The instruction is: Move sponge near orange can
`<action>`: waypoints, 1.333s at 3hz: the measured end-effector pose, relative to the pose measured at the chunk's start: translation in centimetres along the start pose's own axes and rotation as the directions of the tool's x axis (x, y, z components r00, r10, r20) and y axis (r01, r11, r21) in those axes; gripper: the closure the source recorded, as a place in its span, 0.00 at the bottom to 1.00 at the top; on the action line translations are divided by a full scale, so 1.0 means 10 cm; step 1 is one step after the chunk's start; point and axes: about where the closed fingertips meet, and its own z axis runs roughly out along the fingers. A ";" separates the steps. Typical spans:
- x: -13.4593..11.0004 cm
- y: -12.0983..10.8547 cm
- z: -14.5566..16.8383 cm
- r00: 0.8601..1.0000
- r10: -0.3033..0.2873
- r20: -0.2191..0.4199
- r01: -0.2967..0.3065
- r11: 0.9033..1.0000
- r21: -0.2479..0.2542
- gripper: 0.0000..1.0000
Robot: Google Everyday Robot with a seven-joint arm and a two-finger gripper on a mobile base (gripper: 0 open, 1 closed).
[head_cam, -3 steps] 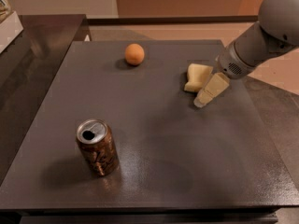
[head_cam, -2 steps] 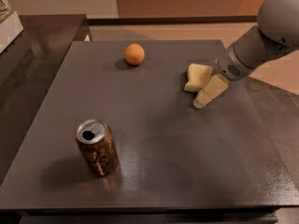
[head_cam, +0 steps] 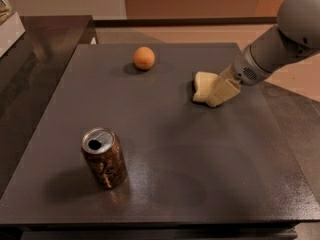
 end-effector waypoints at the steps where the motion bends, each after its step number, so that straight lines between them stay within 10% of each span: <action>1: -0.05 0.05 -0.04 1.000 -0.012 0.015 0.012 1.000 -0.011 0.65; 3: -0.20 0.56 -0.31 0.986 -0.154 0.055 0.159 0.984 -0.083 1.00; 4: -0.28 0.99 -0.45 0.962 -0.260 0.078 0.269 0.952 -0.149 1.00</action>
Offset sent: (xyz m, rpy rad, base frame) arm -0.0391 0.0228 0.0386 0.0296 -0.0436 0.1531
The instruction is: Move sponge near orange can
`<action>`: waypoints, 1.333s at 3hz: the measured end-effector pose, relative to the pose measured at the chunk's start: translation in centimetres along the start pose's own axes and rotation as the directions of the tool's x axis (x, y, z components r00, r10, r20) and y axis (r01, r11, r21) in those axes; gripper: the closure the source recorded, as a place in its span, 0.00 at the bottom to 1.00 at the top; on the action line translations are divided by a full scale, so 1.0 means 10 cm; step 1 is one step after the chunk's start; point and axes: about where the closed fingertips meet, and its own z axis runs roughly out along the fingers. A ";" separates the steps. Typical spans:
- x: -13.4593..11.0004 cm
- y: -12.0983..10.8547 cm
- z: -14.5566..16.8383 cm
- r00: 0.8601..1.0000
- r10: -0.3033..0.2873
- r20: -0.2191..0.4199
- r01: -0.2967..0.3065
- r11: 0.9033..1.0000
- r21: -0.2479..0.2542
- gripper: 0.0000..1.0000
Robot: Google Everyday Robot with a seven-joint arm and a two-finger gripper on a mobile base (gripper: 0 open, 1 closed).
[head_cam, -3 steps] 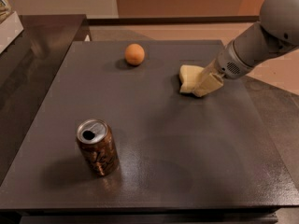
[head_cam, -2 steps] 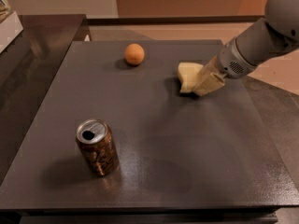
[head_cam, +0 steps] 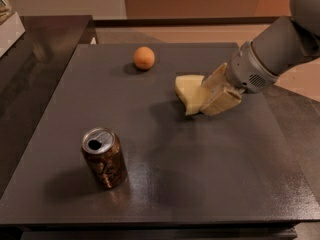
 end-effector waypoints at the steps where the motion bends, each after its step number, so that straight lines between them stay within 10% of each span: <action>1: -0.12 0.41 0.01 0.996 -0.089 0.002 0.088 0.992 -0.091 1.00; 4: -0.09 1.30 0.24 0.974 -0.225 0.009 0.221 0.948 -0.228 1.00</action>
Offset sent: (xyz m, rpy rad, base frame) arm -0.1147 0.0460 -0.0152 -0.0348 0.1113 0.3427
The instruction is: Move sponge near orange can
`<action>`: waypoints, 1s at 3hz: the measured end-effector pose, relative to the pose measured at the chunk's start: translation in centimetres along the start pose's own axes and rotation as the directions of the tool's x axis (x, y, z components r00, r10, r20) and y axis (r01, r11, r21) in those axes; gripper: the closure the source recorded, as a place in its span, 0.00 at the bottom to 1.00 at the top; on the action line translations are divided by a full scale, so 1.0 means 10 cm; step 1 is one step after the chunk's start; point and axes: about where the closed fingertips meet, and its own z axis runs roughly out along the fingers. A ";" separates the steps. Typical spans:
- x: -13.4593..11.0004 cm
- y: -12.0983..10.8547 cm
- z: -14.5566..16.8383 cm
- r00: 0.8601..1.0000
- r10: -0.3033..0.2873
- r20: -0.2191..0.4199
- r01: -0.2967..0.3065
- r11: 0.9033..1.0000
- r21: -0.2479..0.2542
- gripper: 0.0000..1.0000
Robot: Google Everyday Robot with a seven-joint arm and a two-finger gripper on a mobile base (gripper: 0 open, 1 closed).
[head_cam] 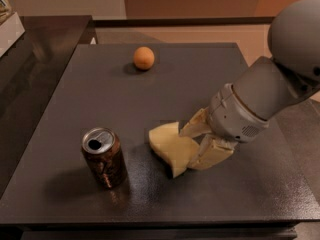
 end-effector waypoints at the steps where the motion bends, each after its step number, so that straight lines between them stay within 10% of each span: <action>1: -0.02 0.17 0.13 1.000 -0.021 0.016 0.021 1.000 -0.021 0.82; 3: -0.10 0.29 0.30 0.998 -0.046 0.050 0.049 0.997 -0.063 0.35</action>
Offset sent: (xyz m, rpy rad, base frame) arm -0.0392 0.0207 -0.0262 0.0547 0.0427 0.0825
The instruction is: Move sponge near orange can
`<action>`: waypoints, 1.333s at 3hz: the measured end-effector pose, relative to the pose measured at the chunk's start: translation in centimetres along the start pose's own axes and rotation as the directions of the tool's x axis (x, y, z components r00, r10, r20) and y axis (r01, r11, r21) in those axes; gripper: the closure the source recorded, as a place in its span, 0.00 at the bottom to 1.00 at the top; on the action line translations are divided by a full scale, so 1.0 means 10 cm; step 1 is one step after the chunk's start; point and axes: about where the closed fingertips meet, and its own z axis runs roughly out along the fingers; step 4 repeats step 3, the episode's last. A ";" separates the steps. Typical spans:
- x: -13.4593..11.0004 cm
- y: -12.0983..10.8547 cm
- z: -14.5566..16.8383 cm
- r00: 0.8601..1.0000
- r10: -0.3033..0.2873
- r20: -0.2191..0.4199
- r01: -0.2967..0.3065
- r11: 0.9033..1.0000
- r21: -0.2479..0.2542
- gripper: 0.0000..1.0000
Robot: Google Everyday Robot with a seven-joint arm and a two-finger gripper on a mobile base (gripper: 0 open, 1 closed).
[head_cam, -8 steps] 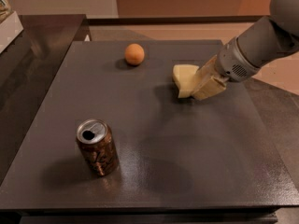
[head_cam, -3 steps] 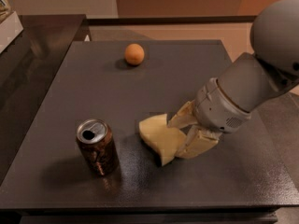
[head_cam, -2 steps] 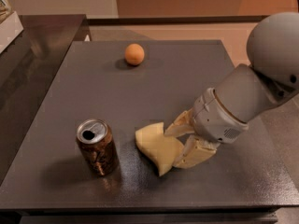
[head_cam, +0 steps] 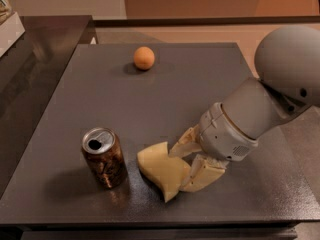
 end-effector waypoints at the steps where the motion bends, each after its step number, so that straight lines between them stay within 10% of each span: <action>1: -0.01 0.01 -0.01 1.000 -0.002 -0.003 0.002 1.000 0.002 0.13; 4: -0.02 0.01 -0.01 1.000 -0.004 -0.006 0.004 1.000 0.003 0.00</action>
Offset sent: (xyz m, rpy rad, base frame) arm -0.0006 0.0004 0.0009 -0.0026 -0.0031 0.0002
